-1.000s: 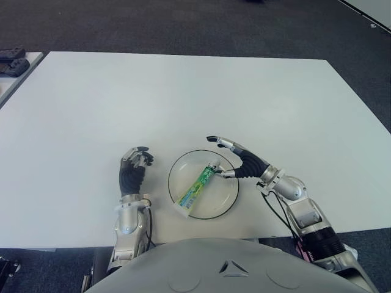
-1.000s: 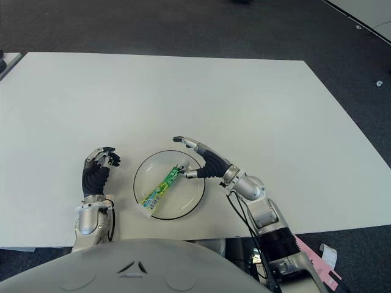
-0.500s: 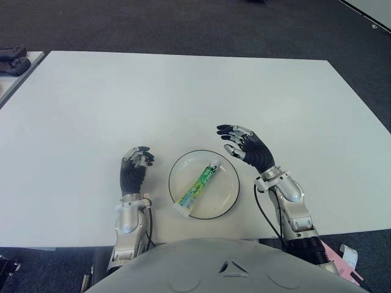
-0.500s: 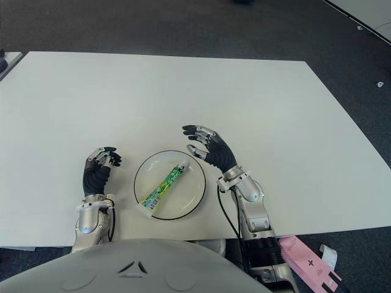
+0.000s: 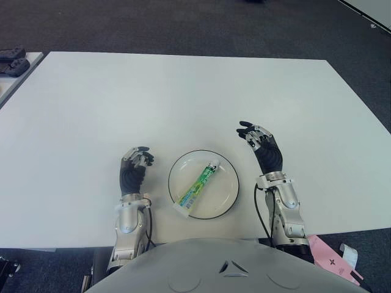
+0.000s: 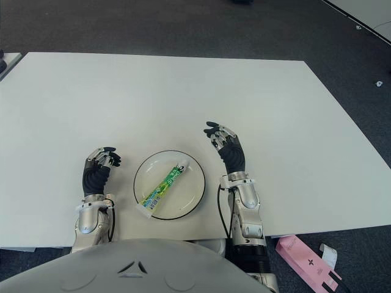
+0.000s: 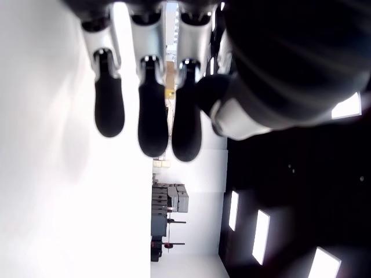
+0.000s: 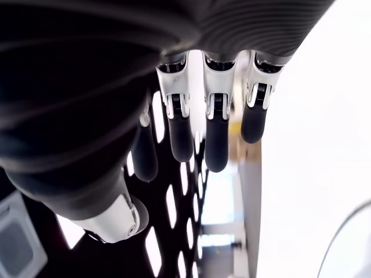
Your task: Put the toothpaste on the table into the plate.
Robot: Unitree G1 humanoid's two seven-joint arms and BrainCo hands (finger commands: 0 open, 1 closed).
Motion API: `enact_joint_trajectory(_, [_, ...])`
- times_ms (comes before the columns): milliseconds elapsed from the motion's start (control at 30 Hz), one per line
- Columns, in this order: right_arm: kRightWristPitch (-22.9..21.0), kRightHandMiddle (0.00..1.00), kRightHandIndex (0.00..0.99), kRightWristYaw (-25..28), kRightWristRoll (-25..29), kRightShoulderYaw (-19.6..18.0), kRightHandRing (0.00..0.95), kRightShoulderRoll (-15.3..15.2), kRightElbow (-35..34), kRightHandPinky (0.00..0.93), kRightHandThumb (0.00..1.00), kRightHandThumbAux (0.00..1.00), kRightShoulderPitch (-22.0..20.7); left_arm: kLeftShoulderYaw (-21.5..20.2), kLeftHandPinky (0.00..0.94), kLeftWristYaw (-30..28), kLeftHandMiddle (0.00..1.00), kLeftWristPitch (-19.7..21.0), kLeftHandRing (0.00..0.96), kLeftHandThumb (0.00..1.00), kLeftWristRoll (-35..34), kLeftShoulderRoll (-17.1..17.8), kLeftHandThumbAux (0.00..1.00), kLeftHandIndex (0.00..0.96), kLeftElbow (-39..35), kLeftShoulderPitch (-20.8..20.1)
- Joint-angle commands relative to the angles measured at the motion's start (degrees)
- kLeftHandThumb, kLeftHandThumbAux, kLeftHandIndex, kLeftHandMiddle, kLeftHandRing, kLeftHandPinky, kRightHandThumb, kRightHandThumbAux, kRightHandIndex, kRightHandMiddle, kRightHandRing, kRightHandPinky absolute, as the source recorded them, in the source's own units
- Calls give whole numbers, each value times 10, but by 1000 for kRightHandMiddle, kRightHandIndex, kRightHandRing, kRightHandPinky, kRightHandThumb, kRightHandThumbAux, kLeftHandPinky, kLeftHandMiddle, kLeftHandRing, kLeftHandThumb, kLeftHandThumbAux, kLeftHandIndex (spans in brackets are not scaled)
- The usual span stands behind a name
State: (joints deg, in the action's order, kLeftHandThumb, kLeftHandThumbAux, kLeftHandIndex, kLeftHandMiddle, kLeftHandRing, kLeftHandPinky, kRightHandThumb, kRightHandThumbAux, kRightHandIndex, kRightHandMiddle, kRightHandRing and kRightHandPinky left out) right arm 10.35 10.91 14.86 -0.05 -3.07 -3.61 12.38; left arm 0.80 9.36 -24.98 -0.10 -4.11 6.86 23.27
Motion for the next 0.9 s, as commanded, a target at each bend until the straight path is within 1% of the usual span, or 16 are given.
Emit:
enact_joint_trajectory(33, [-7,448,421,-20,-10,-12,439,13,13,471,696,728,5,-4,547,-10,571,23,567,700,-5,-4,719,429,18,5])
enact_joint_trajectory(167, [13,461,423,-41,-41,-16,452,19,35,474,700,727,4,-5,541,-8,569,27,564,701,-3,-3,719,429,15,6])
enact_joint_trajectory(367, [39,468,424,-69,-84,-17,457,23,58,470,700,728,3,-5,542,-10,567,24,564,700,-1,0,720,429,15,6])
enact_joint_trajectory(700, [72,472,425,-75,-91,-23,460,31,107,468,701,727,0,-8,534,-27,568,19,563,699,-10,3,719,429,12,7])
enact_joint_trajectory(900, [74,470,424,-84,-101,-28,457,30,125,463,702,728,-3,-10,534,-30,567,18,559,700,-9,3,719,430,6,9])
